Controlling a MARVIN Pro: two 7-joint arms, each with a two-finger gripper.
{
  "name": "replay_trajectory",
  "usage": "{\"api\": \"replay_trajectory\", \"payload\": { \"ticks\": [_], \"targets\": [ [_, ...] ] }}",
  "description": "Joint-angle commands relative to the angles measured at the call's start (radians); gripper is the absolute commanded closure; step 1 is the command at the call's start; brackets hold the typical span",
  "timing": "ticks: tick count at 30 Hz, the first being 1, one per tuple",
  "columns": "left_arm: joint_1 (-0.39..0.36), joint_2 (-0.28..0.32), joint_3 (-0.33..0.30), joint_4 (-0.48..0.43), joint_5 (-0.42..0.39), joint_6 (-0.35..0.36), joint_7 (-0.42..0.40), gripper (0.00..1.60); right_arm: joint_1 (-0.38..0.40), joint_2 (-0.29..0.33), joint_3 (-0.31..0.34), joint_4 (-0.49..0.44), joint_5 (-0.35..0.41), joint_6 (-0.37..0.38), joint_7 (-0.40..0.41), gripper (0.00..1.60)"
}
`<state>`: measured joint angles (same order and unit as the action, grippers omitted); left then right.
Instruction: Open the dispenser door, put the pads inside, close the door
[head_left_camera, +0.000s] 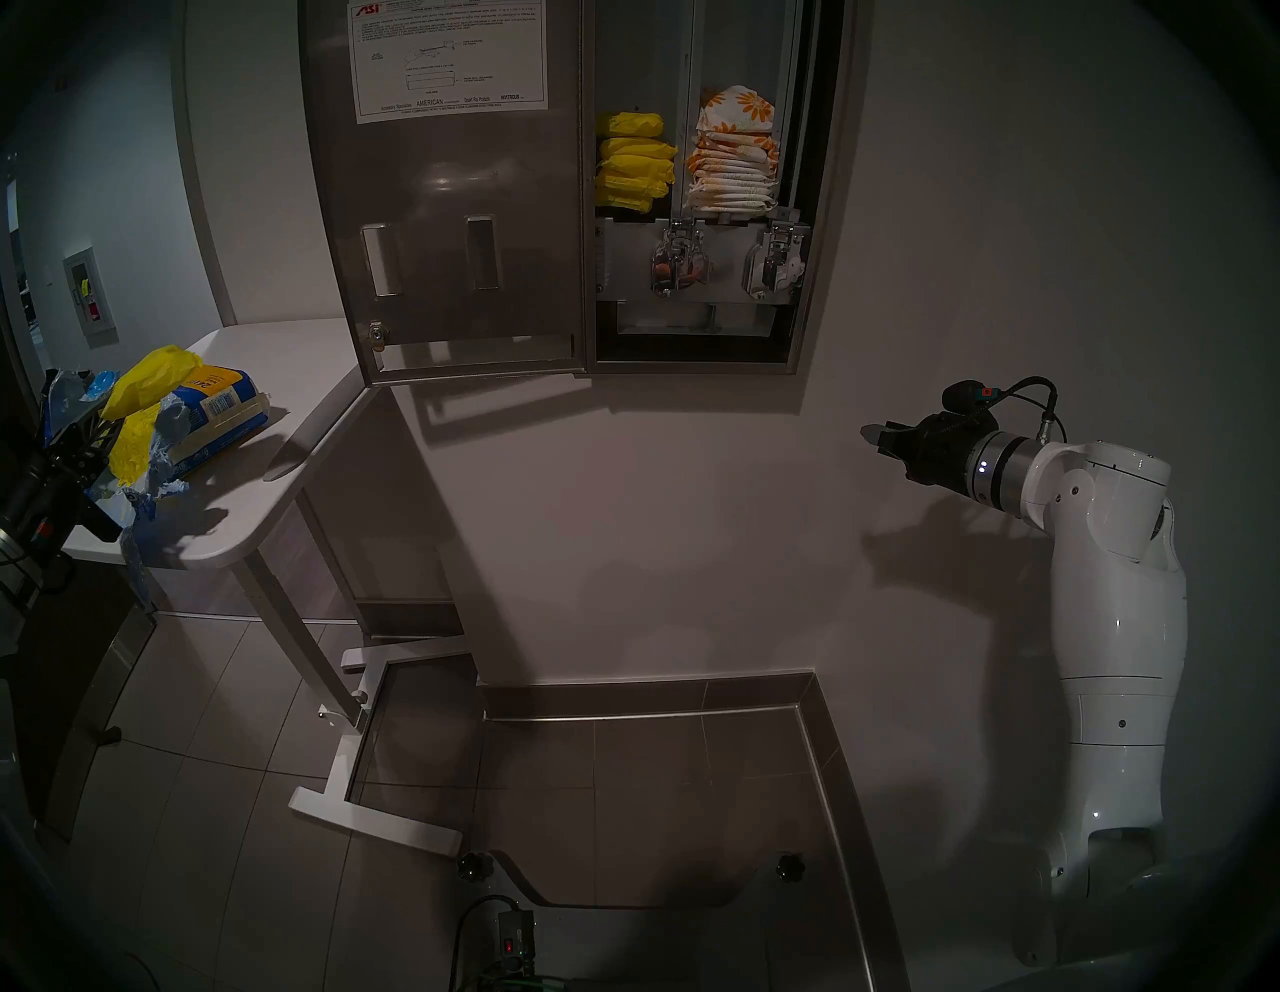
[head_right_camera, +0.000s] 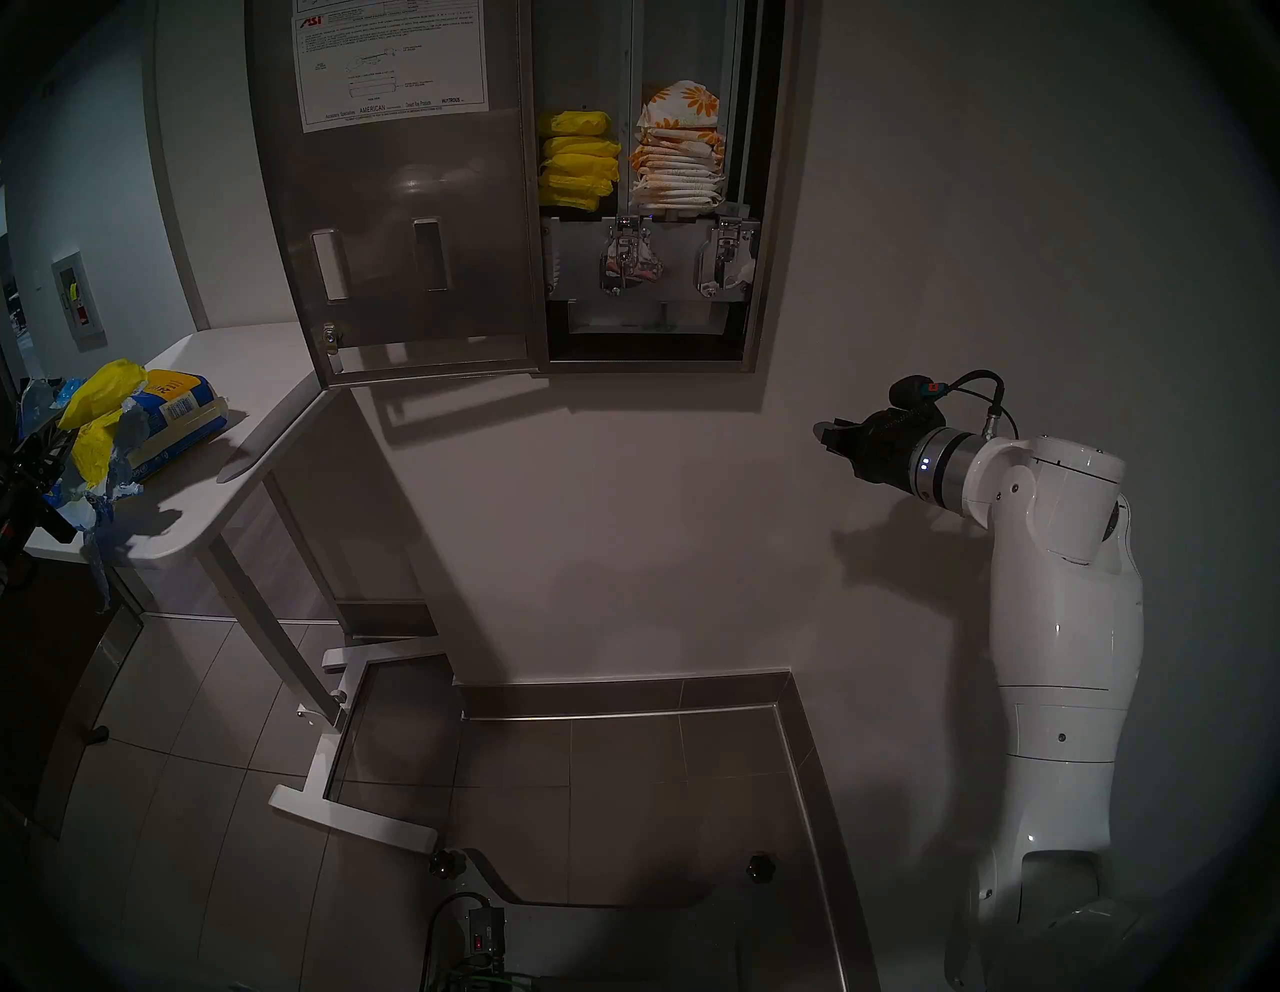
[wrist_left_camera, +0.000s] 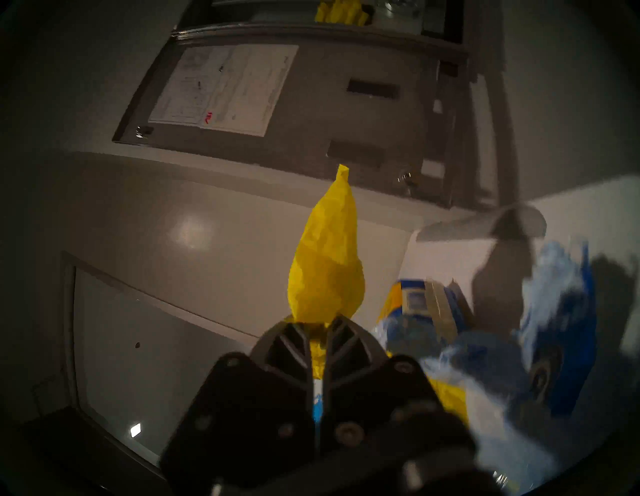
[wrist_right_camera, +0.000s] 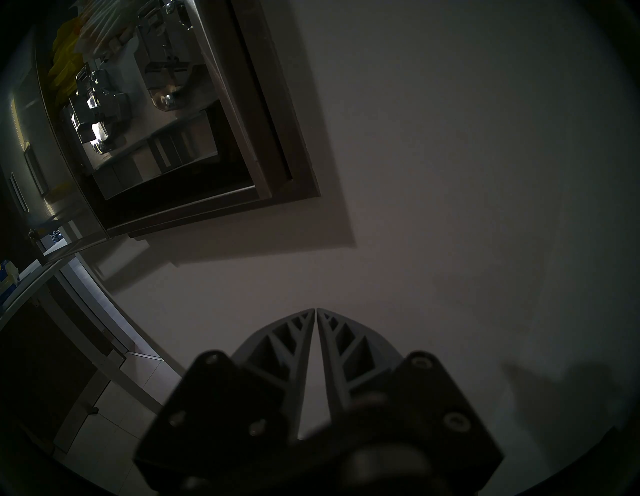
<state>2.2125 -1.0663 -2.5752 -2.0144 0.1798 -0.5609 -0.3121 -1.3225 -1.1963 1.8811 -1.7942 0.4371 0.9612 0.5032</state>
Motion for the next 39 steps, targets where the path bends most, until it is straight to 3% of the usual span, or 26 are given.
{"api": "replay_trajectory", "payload": {
  "ticks": [1, 10, 19, 20, 32, 39],
  "targets": [
    [0.011, -0.046, 0.057, -0.119, -0.126, -0.009, 0.001, 1.6, 0.027, 0.007, 0.002, -0.026, 0.002, -0.001, 0.001, 1.08],
    [0.029, -0.075, 0.207, -0.248, -0.204, 0.006, -0.002, 1.6, 0.027, 0.007, 0.002, -0.026, 0.003, -0.001, 0.001, 1.08],
    [0.049, -0.11, 0.284, -0.359, -0.194, 0.098, 0.005, 1.6, 0.028, 0.007, 0.001, -0.027, 0.003, -0.001, 0.0, 1.08],
    [0.056, -0.123, 0.294, -0.394, -0.193, 0.132, 0.008, 1.6, 0.028, 0.007, 0.001, -0.028, 0.003, -0.001, 0.0, 1.08],
    [0.007, -0.158, 0.404, -0.429, -0.139, 0.263, 0.068, 1.6, 0.029, 0.007, 0.001, -0.028, 0.003, -0.001, -0.001, 1.08],
    [-0.049, -0.142, 0.5, -0.429, -0.127, 0.253, 0.082, 1.6, 0.028, 0.007, 0.001, -0.027, 0.004, -0.001, 0.0, 1.08]
  ]
}}
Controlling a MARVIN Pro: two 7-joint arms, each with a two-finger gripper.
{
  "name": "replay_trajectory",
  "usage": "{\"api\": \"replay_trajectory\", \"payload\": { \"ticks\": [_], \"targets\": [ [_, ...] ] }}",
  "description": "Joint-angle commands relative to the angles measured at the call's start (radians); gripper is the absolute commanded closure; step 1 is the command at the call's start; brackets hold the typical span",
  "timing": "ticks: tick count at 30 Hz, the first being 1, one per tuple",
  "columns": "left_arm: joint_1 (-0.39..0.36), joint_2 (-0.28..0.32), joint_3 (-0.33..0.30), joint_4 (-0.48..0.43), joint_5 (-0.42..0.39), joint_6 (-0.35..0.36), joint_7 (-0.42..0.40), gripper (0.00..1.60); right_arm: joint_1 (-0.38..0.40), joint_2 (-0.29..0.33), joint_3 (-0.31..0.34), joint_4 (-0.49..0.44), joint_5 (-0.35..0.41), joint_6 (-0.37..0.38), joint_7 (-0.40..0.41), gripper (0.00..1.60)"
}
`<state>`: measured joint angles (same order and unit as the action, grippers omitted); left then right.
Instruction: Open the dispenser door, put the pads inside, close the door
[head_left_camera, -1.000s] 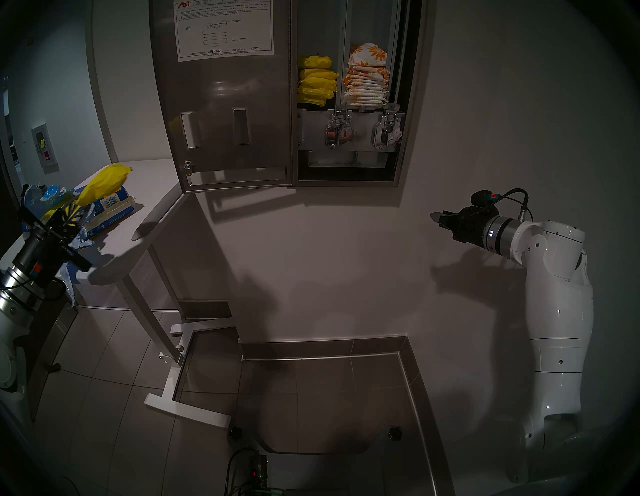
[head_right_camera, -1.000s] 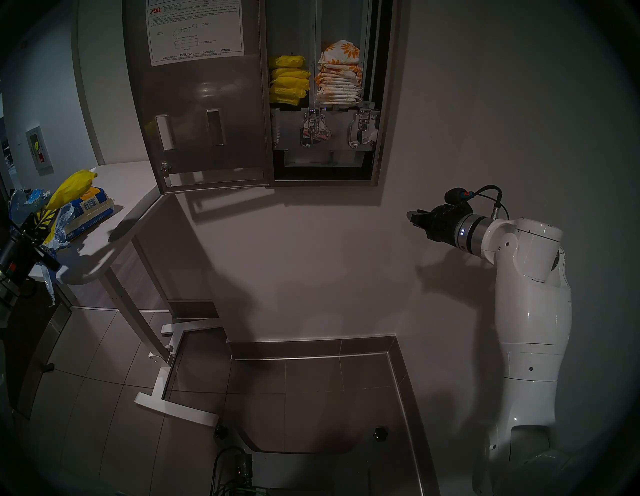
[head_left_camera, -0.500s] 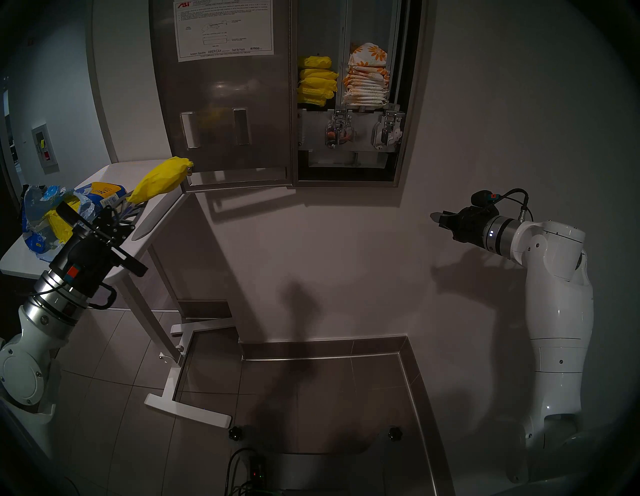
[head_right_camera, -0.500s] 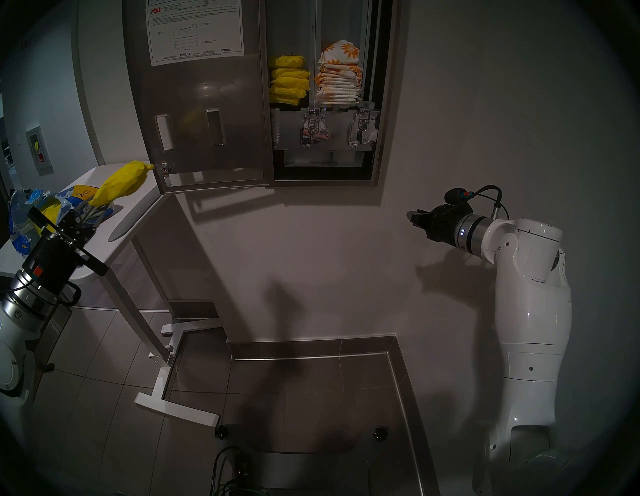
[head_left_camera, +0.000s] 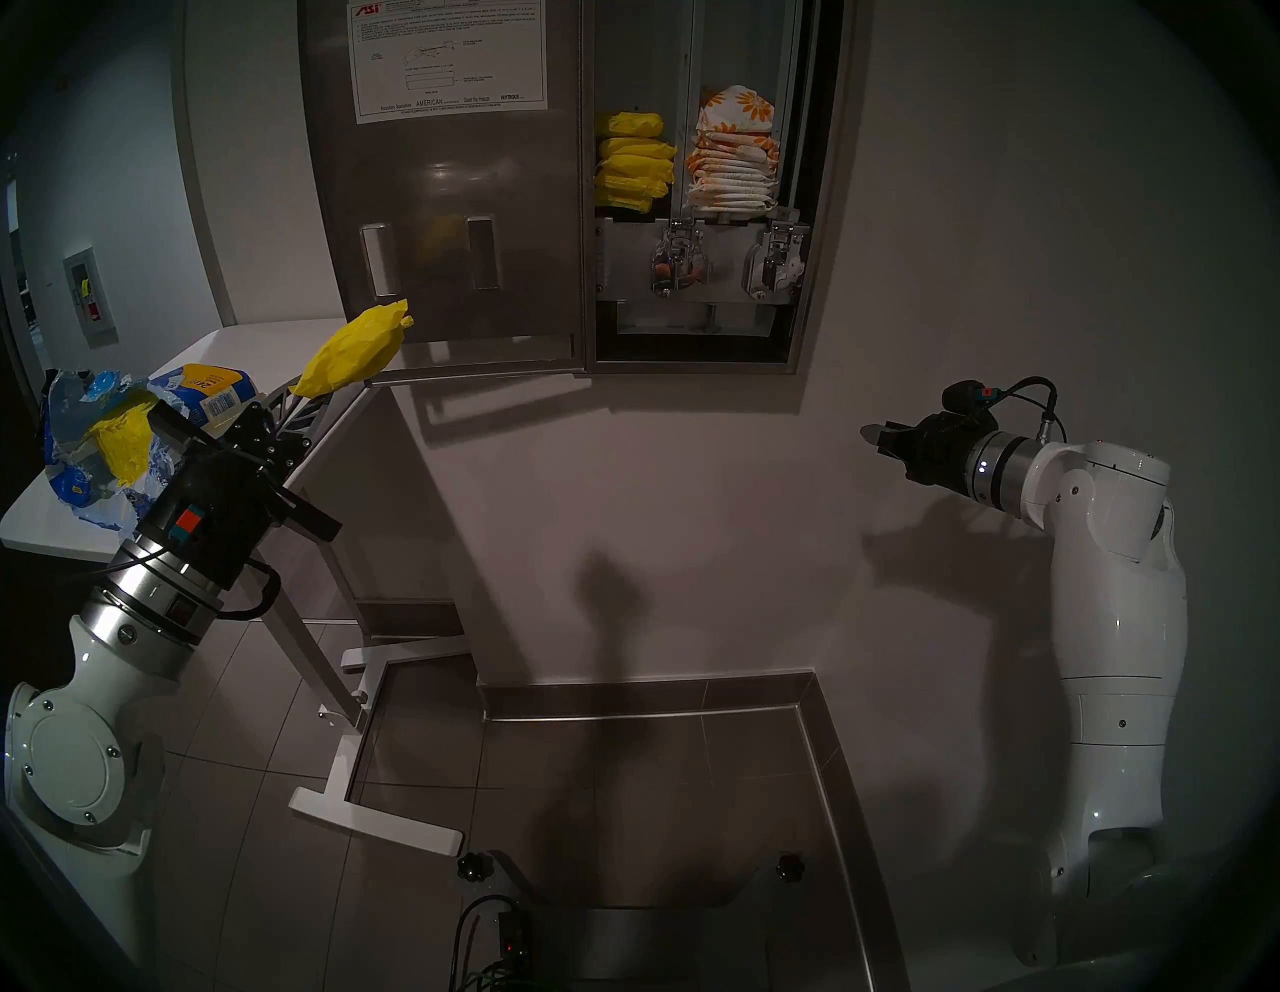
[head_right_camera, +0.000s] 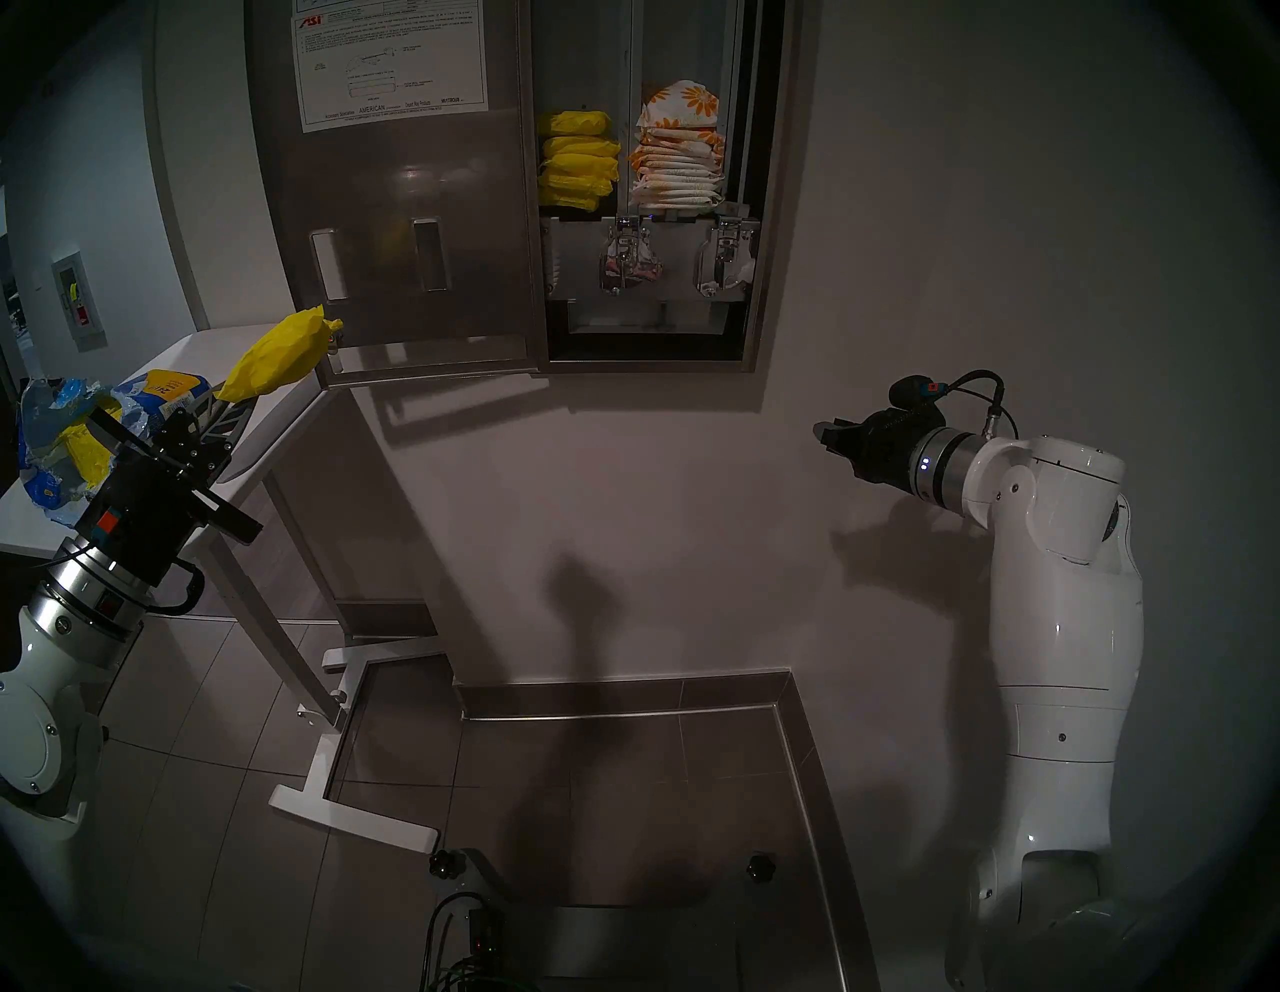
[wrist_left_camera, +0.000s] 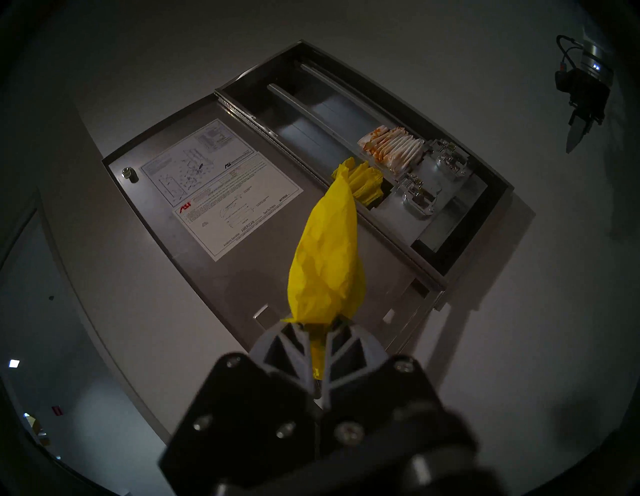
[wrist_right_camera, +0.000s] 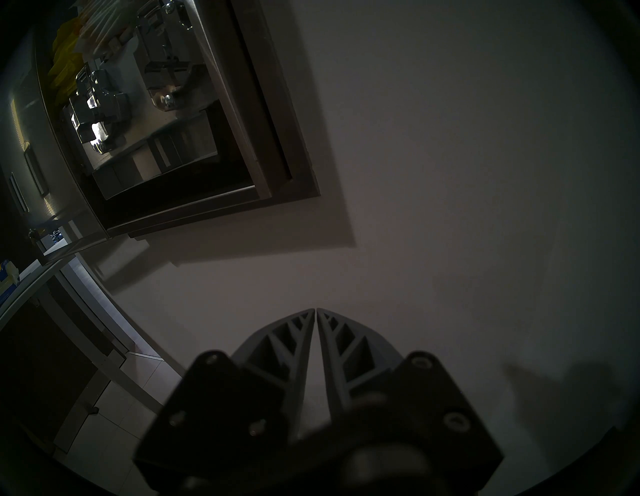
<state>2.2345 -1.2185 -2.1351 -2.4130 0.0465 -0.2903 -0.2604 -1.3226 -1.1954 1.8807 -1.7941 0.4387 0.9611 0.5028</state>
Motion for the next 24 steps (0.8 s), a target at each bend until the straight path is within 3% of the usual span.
{"api": "replay_trajectory", "payload": {
  "ticks": [1, 13, 19, 24],
  "targets": [
    [-0.094, 0.019, 0.096, -0.03, 0.012, -0.022, 0.034, 1.6, 0.027, 0.007, 0.002, -0.026, 0.002, -0.001, 0.001, 1.08],
    [-0.207, 0.032, 0.308, -0.03, 0.035, 0.009, 0.07, 1.6, 0.026, 0.007, 0.002, -0.024, 0.003, -0.003, 0.002, 1.08],
    [-0.277, 0.007, 0.418, -0.03, 0.066, 0.088, 0.099, 1.6, 0.026, 0.007, 0.002, -0.024, 0.003, -0.003, 0.002, 1.08],
    [-0.323, -0.014, 0.475, -0.03, 0.103, 0.152, 0.128, 1.6, 0.027, 0.007, 0.002, -0.024, 0.003, -0.003, 0.002, 1.08]
  ]
}}
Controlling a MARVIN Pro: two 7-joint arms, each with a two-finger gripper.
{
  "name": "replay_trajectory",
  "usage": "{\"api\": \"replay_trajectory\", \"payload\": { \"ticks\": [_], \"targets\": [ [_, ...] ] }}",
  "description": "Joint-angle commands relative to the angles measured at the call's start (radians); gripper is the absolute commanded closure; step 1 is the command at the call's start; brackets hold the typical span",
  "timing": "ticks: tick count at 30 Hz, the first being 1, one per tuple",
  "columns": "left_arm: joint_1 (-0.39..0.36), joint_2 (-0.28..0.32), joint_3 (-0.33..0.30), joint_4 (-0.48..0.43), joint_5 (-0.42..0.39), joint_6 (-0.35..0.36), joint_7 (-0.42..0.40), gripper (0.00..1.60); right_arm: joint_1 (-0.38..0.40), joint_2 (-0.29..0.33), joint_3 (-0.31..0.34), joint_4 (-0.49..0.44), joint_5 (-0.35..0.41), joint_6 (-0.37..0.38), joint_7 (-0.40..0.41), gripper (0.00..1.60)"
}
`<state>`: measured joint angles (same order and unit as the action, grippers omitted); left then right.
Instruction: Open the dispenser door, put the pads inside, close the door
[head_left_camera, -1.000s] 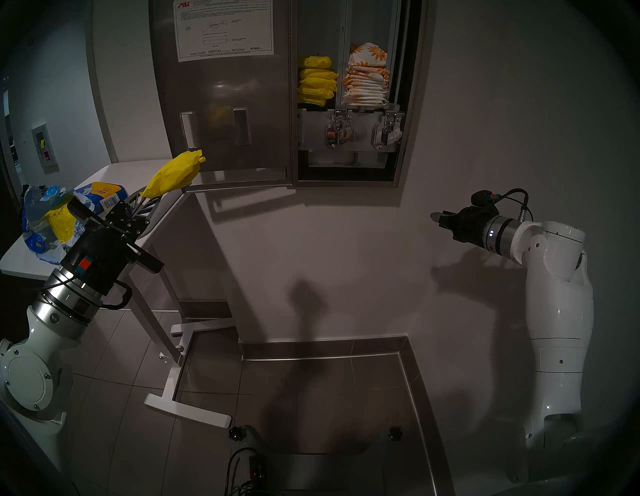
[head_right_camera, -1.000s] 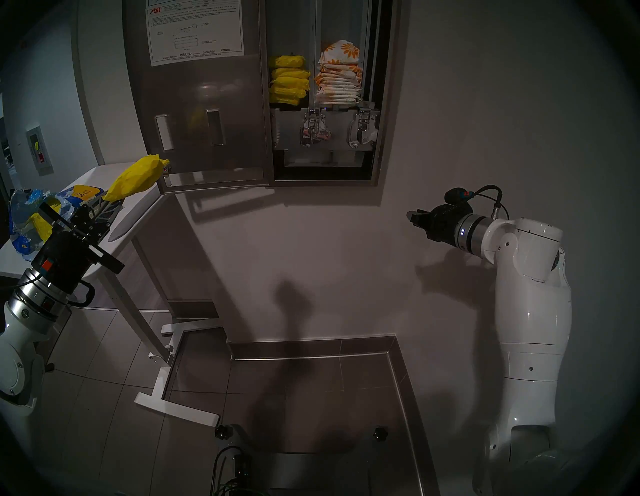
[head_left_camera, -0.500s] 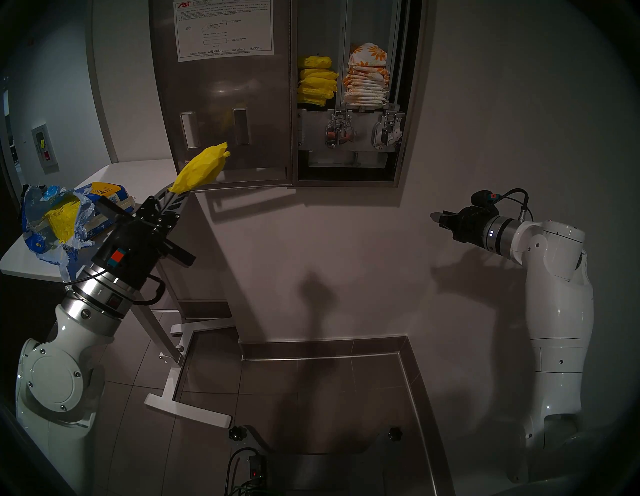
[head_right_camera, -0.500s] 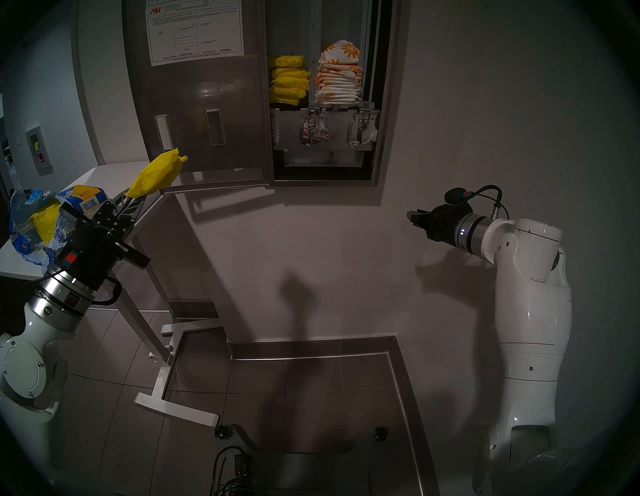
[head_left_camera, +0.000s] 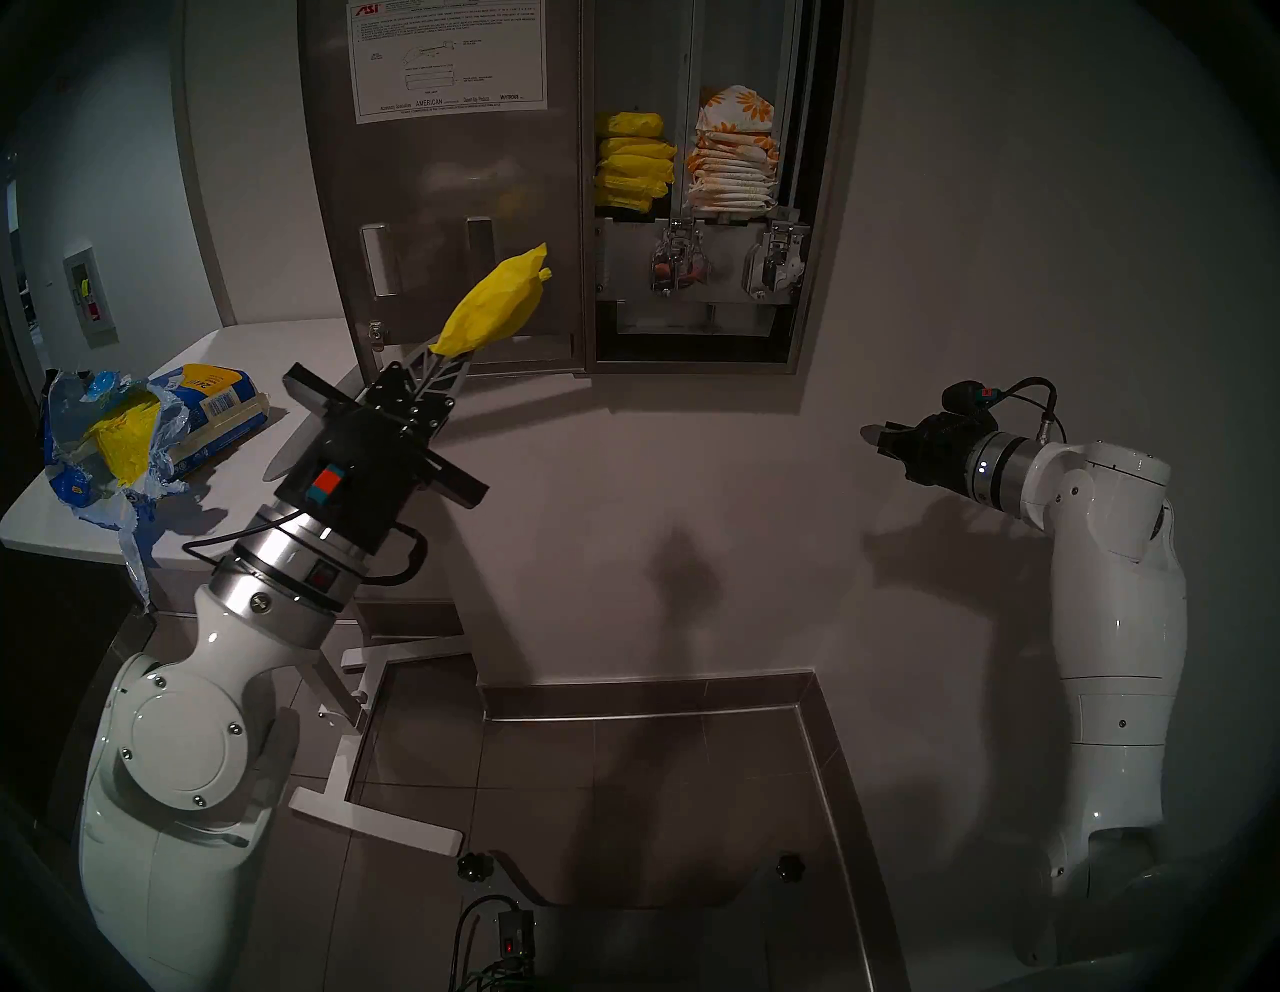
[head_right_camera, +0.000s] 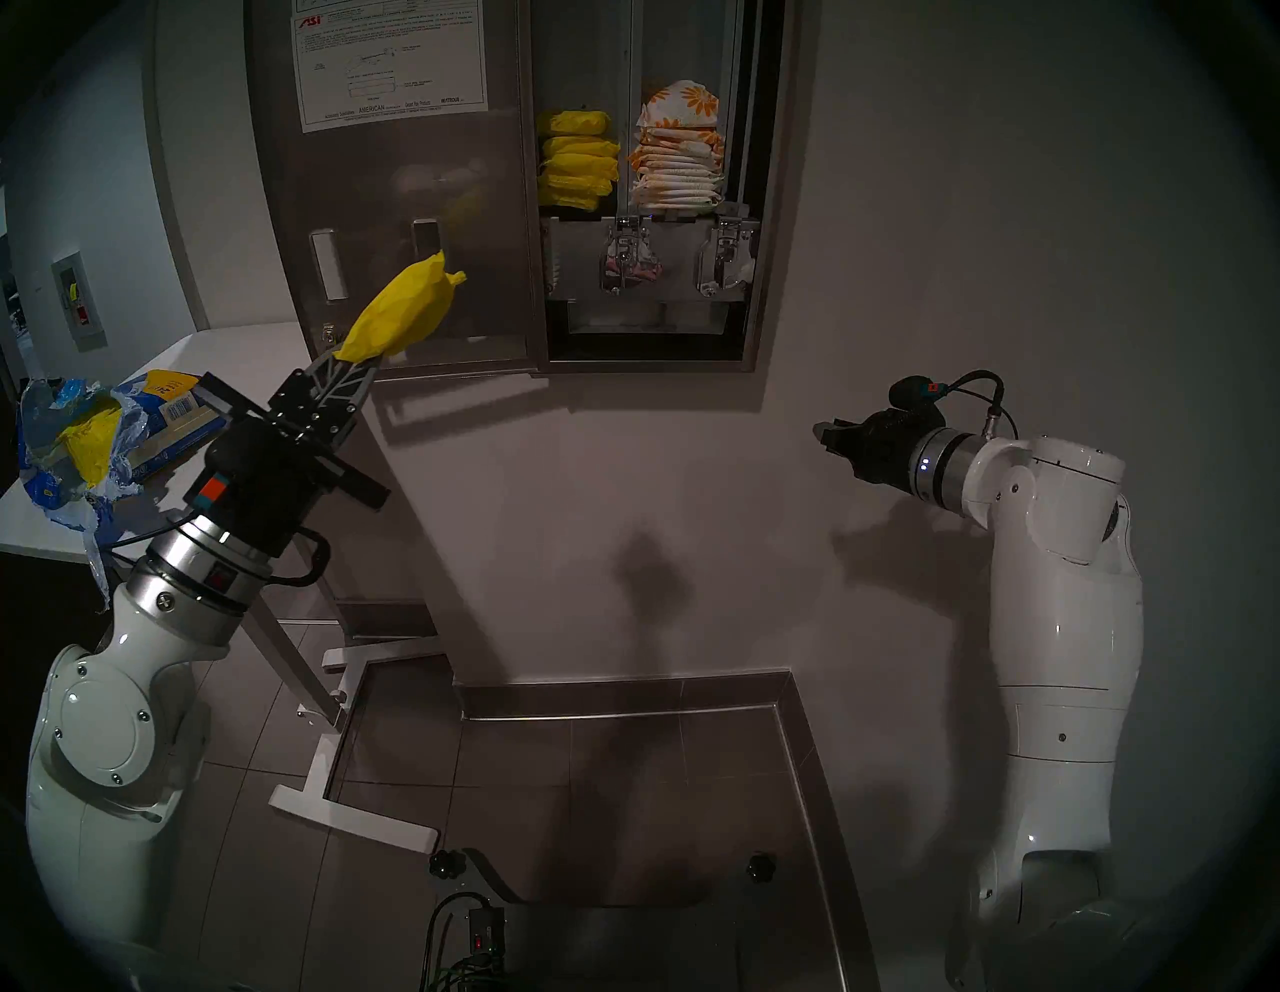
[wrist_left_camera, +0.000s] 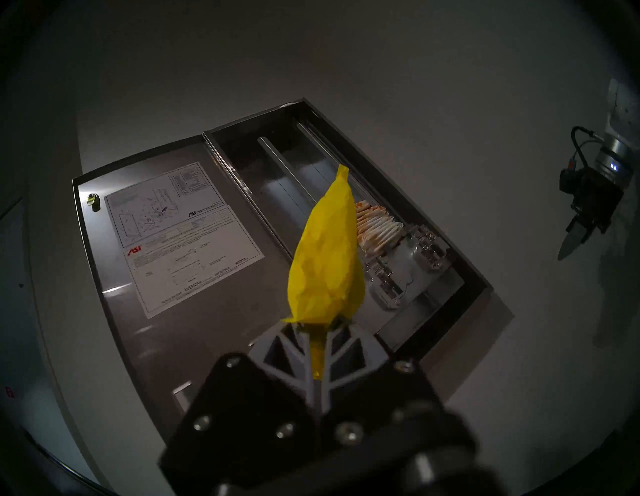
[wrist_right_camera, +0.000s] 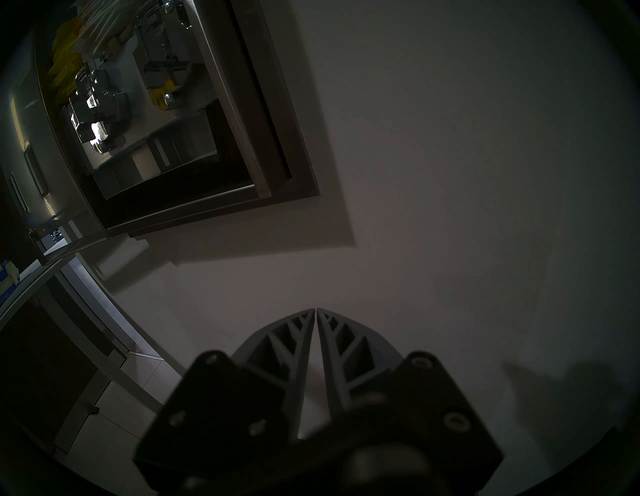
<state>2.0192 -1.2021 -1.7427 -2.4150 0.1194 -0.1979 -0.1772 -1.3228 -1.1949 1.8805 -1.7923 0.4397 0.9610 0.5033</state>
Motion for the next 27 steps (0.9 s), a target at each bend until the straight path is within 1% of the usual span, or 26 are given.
{"api": "replay_trajectory", "payload": {
  "ticks": [1, 3, 4, 6, 19, 20, 21, 22, 23, 24, 27],
  "targets": [
    [-0.111, -0.034, 0.092, -0.029, 0.037, 0.069, 0.052, 1.6, 0.027, 0.007, 0.002, -0.026, 0.002, -0.002, 0.001, 1.08],
    [-0.144, -0.046, 0.118, -0.029, 0.058, 0.103, 0.06, 1.6, 0.027, 0.007, 0.002, -0.027, 0.002, -0.002, 0.001, 1.08],
    [-0.132, -0.048, 0.122, -0.029, 0.064, 0.104, 0.071, 1.6, 0.027, 0.007, 0.002, -0.027, 0.002, -0.002, 0.001, 1.08],
    [-0.164, -0.058, 0.144, -0.029, 0.084, 0.137, 0.077, 1.6, 0.027, 0.007, 0.002, -0.027, 0.002, -0.002, 0.001, 1.08],
    [-0.233, -0.098, 0.234, -0.029, 0.191, 0.272, 0.136, 1.6, 0.028, 0.007, 0.002, -0.028, 0.002, -0.001, 0.0, 1.08],
    [-0.236, -0.094, 0.241, -0.029, 0.205, 0.278, 0.137, 1.6, 0.028, 0.007, 0.002, -0.028, 0.002, -0.001, 0.0, 1.08],
    [-0.242, -0.071, 0.247, -0.029, 0.242, 0.284, 0.131, 1.6, 0.028, 0.007, 0.002, -0.028, 0.002, -0.001, 0.0, 1.08],
    [-0.242, -0.071, 0.247, -0.029, 0.242, 0.284, 0.131, 1.6, 0.028, 0.007, 0.002, -0.028, 0.002, -0.001, 0.0, 1.08],
    [-0.258, -0.051, 0.269, -0.029, 0.279, 0.297, 0.12, 1.6, 0.028, 0.007, 0.002, -0.028, 0.002, -0.001, 0.0, 1.08],
    [-0.258, -0.051, 0.269, -0.029, 0.279, 0.297, 0.12, 1.6, 0.028, 0.007, 0.002, -0.028, 0.002, -0.001, 0.0, 1.08],
    [-0.294, -0.021, 0.298, -0.029, 0.343, 0.31, 0.1, 1.6, 0.027, 0.007, 0.002, -0.027, 0.003, -0.002, 0.0, 1.08]
  ]
}}
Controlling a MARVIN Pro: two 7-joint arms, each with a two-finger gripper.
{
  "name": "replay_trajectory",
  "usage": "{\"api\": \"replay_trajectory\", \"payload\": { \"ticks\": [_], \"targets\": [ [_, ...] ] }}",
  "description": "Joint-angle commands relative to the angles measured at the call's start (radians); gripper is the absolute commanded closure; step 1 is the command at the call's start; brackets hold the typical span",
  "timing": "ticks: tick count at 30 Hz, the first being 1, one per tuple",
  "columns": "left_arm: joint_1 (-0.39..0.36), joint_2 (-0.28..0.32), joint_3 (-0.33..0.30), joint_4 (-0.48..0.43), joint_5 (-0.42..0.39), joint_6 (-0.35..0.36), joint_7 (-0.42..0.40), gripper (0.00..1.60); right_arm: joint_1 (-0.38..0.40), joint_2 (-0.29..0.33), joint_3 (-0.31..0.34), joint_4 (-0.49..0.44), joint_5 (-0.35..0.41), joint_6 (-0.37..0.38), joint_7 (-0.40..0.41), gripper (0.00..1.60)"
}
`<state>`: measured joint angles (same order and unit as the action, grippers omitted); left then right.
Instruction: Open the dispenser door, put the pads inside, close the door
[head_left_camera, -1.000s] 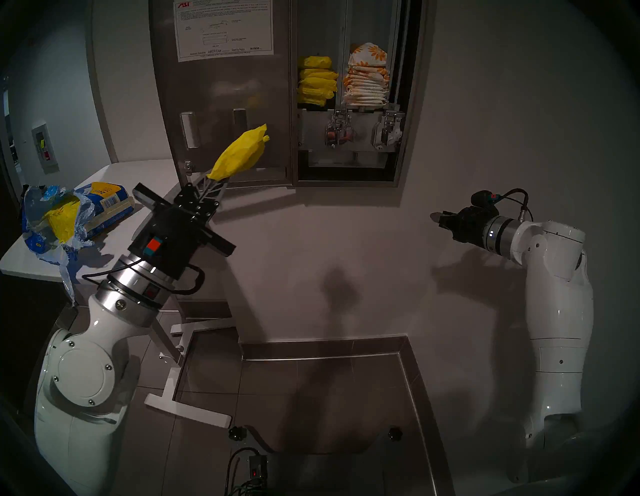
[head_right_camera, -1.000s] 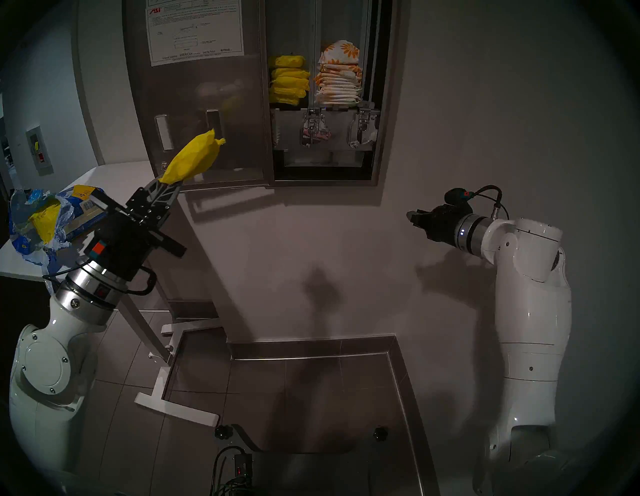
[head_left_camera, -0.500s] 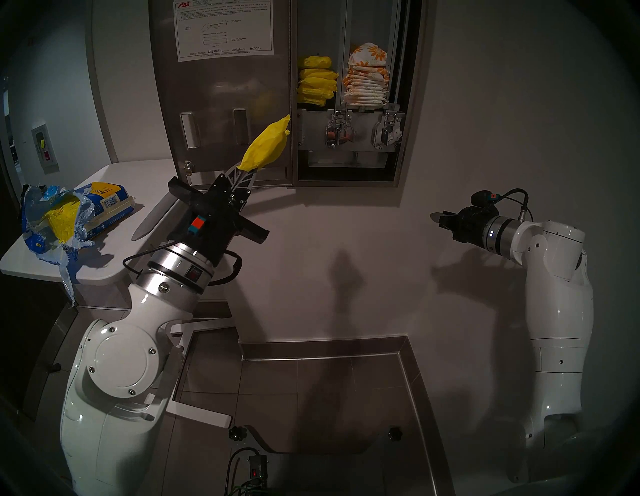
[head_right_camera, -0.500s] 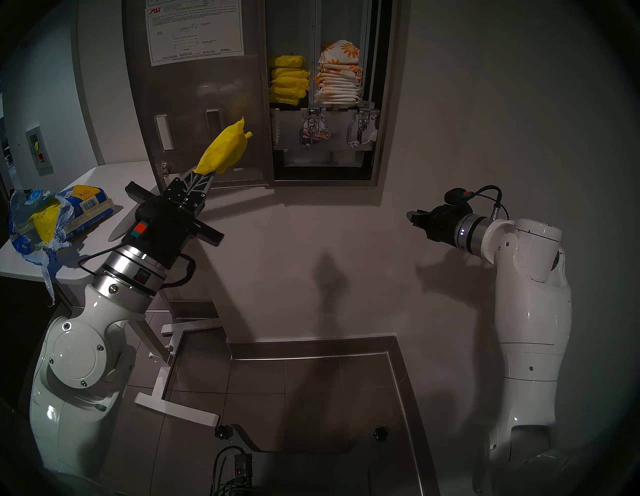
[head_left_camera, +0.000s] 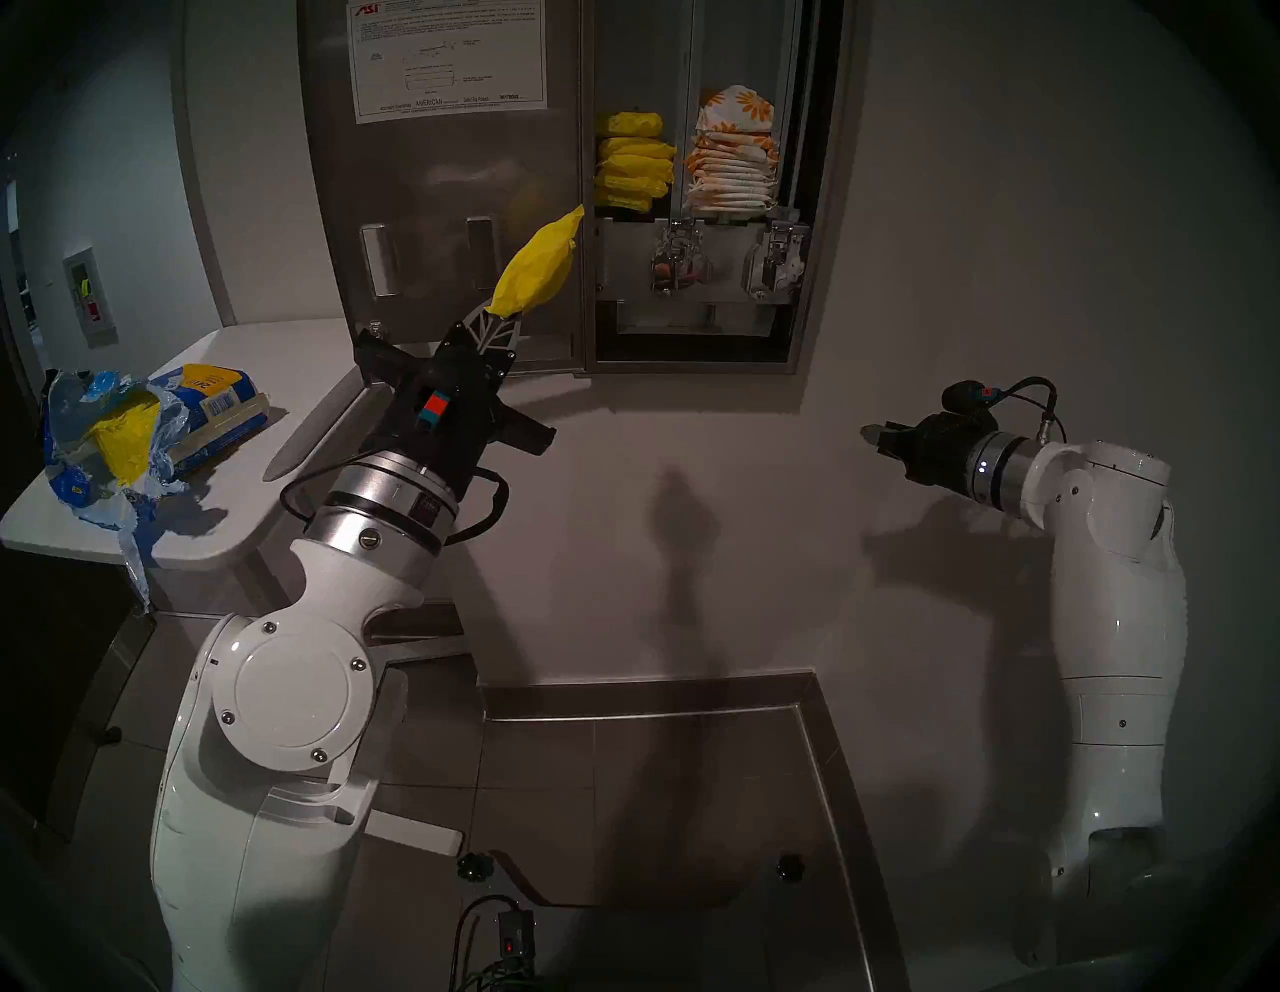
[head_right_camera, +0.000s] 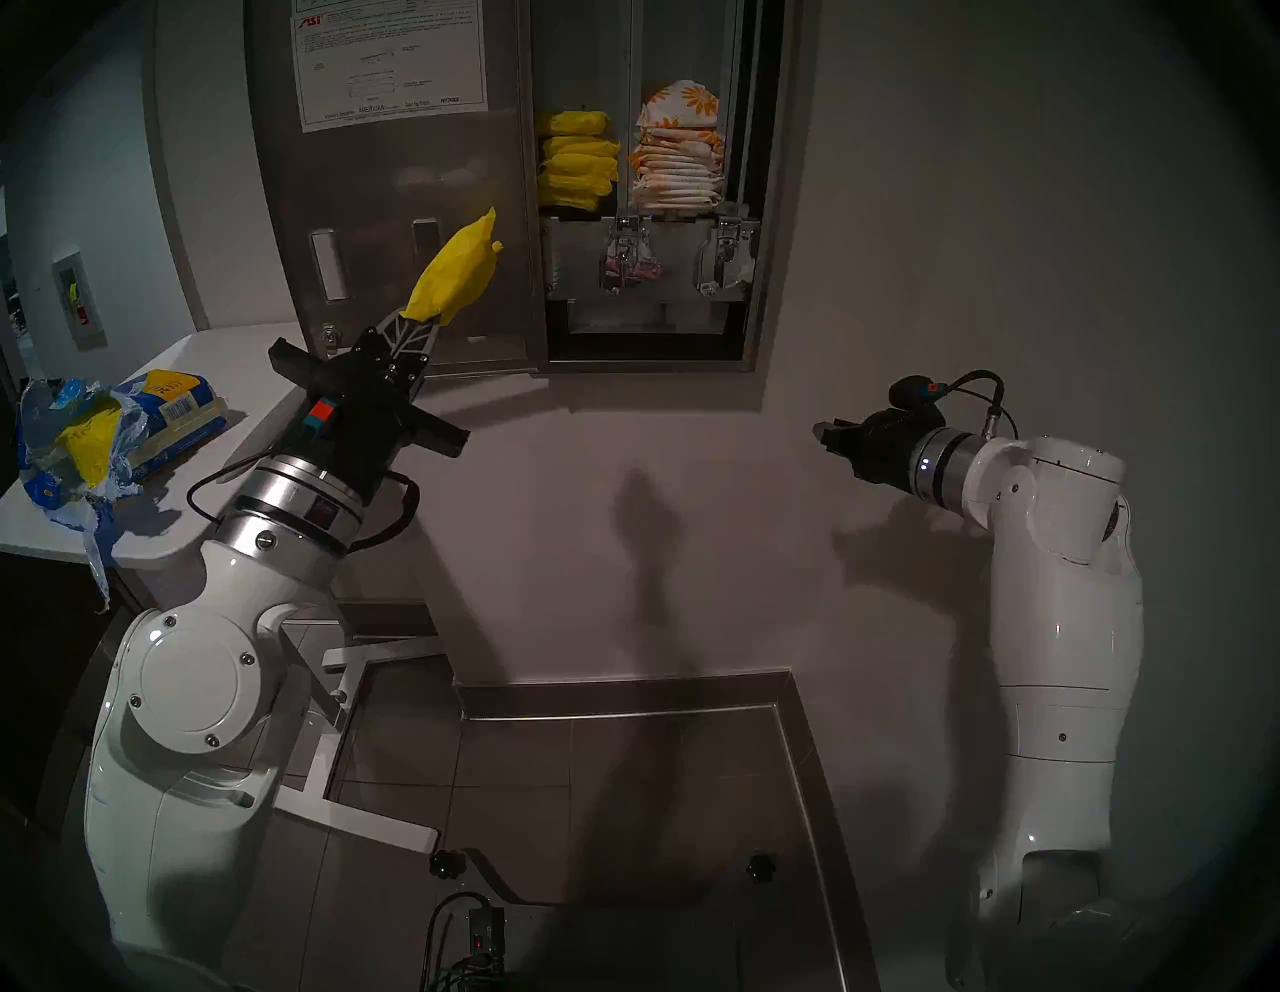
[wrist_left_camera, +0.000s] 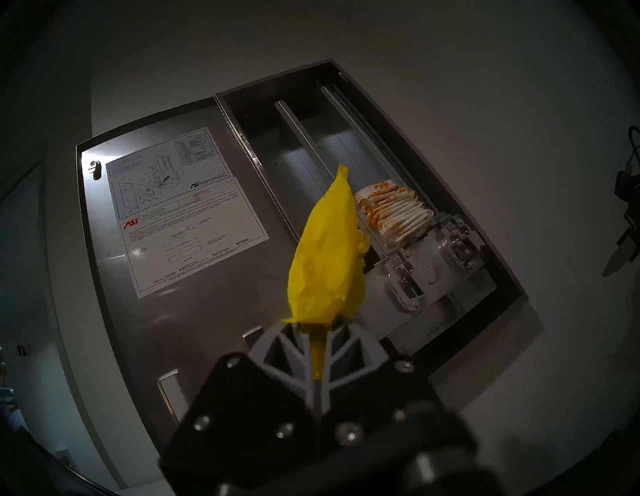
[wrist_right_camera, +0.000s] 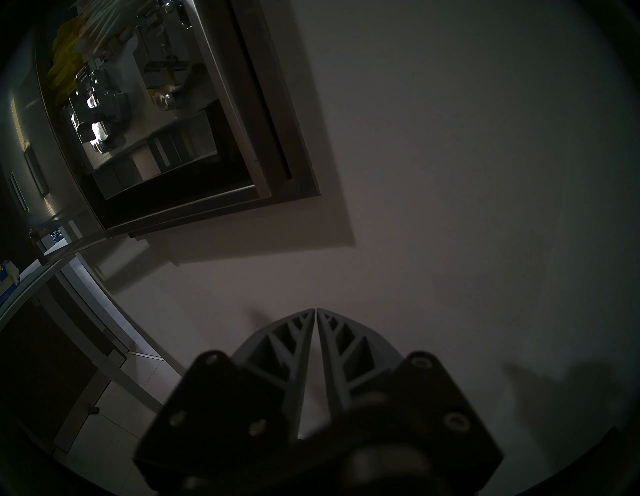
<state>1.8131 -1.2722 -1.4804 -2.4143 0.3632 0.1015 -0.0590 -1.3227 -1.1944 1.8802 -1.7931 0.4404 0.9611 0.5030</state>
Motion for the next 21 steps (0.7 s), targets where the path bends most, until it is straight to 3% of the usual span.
{"api": "replay_trajectory", "payload": {
  "ticks": [1, 8, 10, 13, 21],
  "targets": [
    [-0.113, 0.066, 0.054, -0.029, 0.147, 0.022, -0.025, 1.6, 0.027, 0.007, 0.002, -0.026, 0.002, -0.002, 0.001, 1.08],
    [-0.166, 0.081, 0.104, -0.029, 0.283, 0.054, -0.055, 1.6, 0.026, 0.007, 0.002, -0.025, 0.002, -0.003, 0.001, 1.08],
    [-0.21, 0.087, 0.129, -0.029, 0.327, 0.086, -0.077, 1.6, 0.026, 0.007, 0.002, -0.025, 0.002, -0.003, 0.001, 1.08],
    [-0.204, 0.082, 0.138, -0.029, 0.365, 0.101, -0.089, 1.6, 0.026, 0.007, 0.002, -0.025, 0.002, -0.003, 0.001, 1.08],
    [-0.285, 0.072, 0.193, -0.029, 0.511, 0.207, -0.172, 1.6, 0.026, 0.007, 0.002, -0.024, 0.003, -0.003, 0.001, 1.08]
  ]
}}
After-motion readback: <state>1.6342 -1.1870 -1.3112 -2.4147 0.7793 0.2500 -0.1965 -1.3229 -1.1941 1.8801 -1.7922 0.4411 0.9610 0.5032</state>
